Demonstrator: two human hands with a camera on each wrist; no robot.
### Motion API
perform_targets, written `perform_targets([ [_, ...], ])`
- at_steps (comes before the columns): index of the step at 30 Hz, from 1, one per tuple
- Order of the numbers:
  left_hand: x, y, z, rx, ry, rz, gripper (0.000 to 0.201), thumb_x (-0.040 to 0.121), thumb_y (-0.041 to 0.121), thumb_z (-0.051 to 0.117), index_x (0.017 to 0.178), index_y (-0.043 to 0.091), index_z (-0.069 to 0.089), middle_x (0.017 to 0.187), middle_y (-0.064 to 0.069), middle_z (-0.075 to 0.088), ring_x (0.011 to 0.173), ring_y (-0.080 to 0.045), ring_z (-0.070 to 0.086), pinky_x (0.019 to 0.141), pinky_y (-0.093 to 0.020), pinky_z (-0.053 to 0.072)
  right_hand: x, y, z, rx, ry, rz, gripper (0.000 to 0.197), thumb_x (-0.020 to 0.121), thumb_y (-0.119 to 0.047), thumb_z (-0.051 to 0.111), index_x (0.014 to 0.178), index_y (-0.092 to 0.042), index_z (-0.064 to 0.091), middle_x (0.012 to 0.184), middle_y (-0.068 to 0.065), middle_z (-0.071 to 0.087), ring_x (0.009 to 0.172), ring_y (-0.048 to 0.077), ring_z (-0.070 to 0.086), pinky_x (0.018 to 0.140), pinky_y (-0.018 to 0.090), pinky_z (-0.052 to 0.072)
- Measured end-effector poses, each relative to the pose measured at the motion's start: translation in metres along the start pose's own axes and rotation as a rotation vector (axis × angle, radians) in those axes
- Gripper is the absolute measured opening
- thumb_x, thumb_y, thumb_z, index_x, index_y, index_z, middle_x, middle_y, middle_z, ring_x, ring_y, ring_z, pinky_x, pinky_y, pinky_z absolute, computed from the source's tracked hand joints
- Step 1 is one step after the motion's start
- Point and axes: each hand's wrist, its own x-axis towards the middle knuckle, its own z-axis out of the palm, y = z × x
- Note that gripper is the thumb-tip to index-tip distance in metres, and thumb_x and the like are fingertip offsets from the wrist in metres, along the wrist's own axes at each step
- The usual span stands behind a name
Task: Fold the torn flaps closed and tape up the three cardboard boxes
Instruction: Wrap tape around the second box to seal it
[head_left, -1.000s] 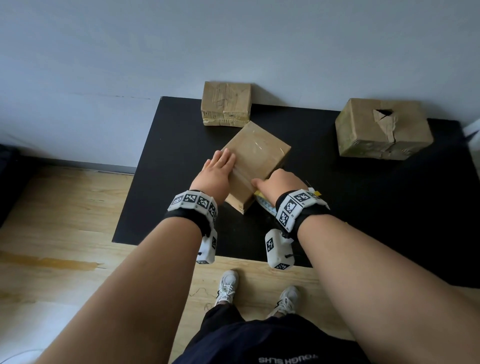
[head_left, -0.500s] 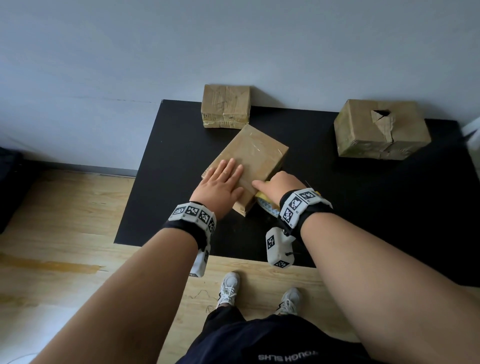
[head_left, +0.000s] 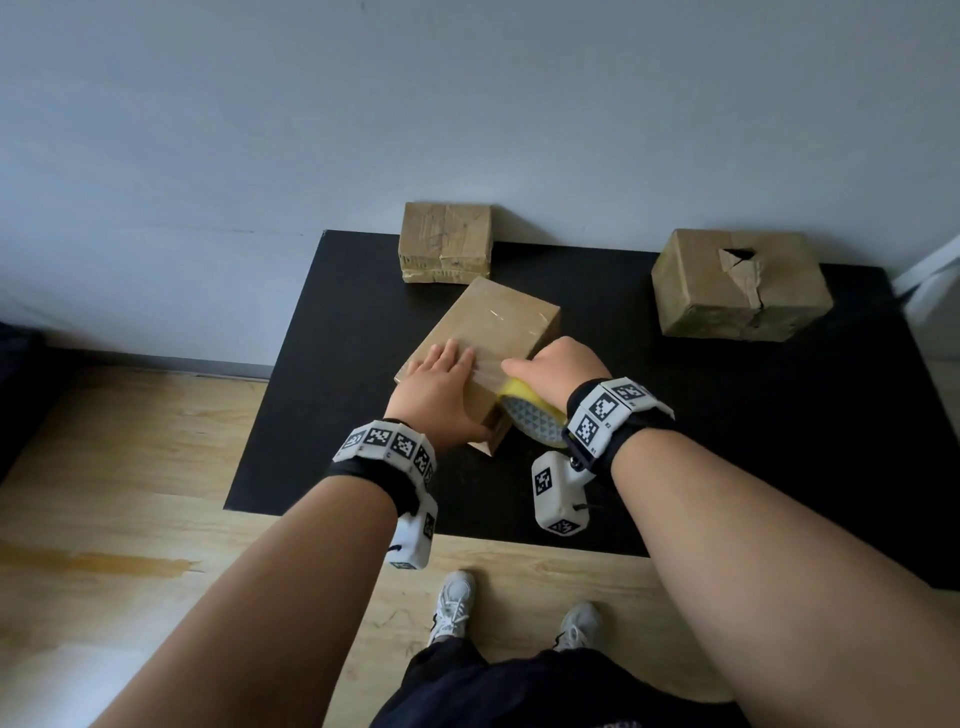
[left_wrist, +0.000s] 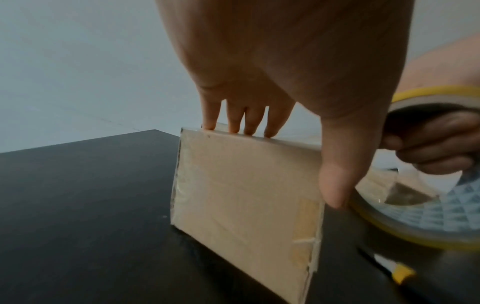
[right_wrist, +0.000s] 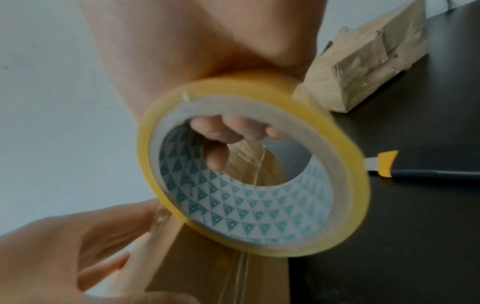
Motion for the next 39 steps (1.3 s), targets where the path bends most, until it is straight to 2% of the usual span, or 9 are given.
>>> perform_targets([
  [6,-0.007,-0.008,-0.019,-0.3,-0.005,-0.069,0.104,0.071,0.043,0.08,0.153,0.038,0.017,0.162,0.004,0.012,0.147,-0.017,0.019,0.114,-0.035,0.026,-0.002,-0.027,-0.018,0.079,0.007,-0.165,0.044,0.077,-0.057,0.066,0.088,-0.015,0.072,0.086,0.002,0.07,0.08,0.021,0.067,0.074,0.033,0.054],
  [12,-0.004,-0.029,-0.026,-0.609,-0.064,-0.168,0.098,0.077,0.032,0.079,0.153,0.039,0.017,0.162,0.008,0.007,0.146,-0.019,0.021,0.113,-0.033,0.023,-0.011,-0.043,-0.028,0.189,-0.037,-0.234,0.045,0.087,-0.054,0.061,0.079,-0.01,0.071,0.087,0.006,0.068,0.085,0.024,0.064,0.081,0.036,0.049],
  [18,0.0,-0.043,-0.029,-0.778,-0.115,-0.232,0.095,0.074,0.027,0.081,0.149,0.046,0.026,0.161,0.008,0.016,0.144,-0.016,0.025,0.117,-0.033,0.021,-0.012,-0.044,-0.023,0.044,-0.031,-0.224,0.035,0.079,-0.042,0.066,0.067,-0.01,0.062,0.069,0.004,0.061,0.07,0.025,0.062,0.062,0.032,0.044],
  [21,0.001,-0.05,-0.033,-0.832,-0.136,-0.272,0.092,0.074,0.025,0.081,0.148,0.045,0.03,0.156,0.001,0.028,0.142,-0.019,0.028,0.118,-0.037,0.02,-0.011,-0.034,-0.023,-0.128,-0.059,-0.125,0.039,0.076,-0.05,0.069,0.088,-0.013,0.063,0.086,0.005,0.067,0.079,0.025,0.066,0.066,0.031,0.05],
  [23,0.001,-0.051,-0.036,-0.853,-0.141,-0.284,0.089,0.076,0.021,0.079,0.148,0.044,0.031,0.155,-0.001,0.031,0.142,-0.02,0.028,0.118,-0.037,0.019,-0.008,-0.025,-0.02,-0.161,-0.062,-0.11,0.05,0.077,-0.061,0.068,0.094,-0.015,0.063,0.091,0.003,0.066,0.082,0.023,0.065,0.07,0.032,0.05],
  [25,0.002,-0.052,-0.038,-0.862,-0.133,-0.306,0.086,0.079,0.02,0.076,0.148,0.044,0.03,0.156,-0.003,0.029,0.142,-0.023,0.027,0.117,-0.037,0.018,-0.006,-0.022,-0.015,-0.109,-0.077,-0.125,0.051,0.077,-0.066,0.064,0.081,-0.016,0.063,0.083,0.001,0.065,0.076,0.02,0.064,0.066,0.031,0.048],
  [29,0.003,-0.05,-0.036,-0.834,-0.107,-0.345,0.082,0.085,0.026,0.067,0.151,0.044,0.021,0.16,-0.003,0.019,0.143,-0.025,0.025,0.109,-0.033,0.022,-0.005,-0.023,-0.01,0.004,-0.108,-0.167,0.043,0.083,-0.057,0.062,0.067,-0.017,0.061,0.074,0.0,0.062,0.072,0.019,0.063,0.064,0.031,0.046],
  [35,-0.002,-0.034,-0.025,-0.685,-0.035,-0.276,0.076,0.092,0.029,0.052,0.155,0.036,0.01,0.162,0.002,0.01,0.146,-0.022,0.015,0.098,-0.03,0.026,0.0,-0.013,0.0,-0.12,-0.053,-0.136,0.045,0.076,-0.06,0.065,0.077,-0.015,0.068,0.078,0.003,0.068,0.072,0.021,0.066,0.065,0.031,0.051],
  [39,-0.002,-0.033,-0.026,-0.657,-0.04,-0.287,0.075,0.092,0.031,0.049,0.154,0.036,0.009,0.162,-0.002,0.011,0.143,-0.027,0.022,0.106,-0.036,0.031,-0.004,-0.006,0.008,-0.198,-0.048,-0.058,0.058,0.079,-0.069,0.058,0.08,-0.012,0.067,0.079,0.005,0.068,0.07,0.022,0.066,0.064,0.032,0.051],
])
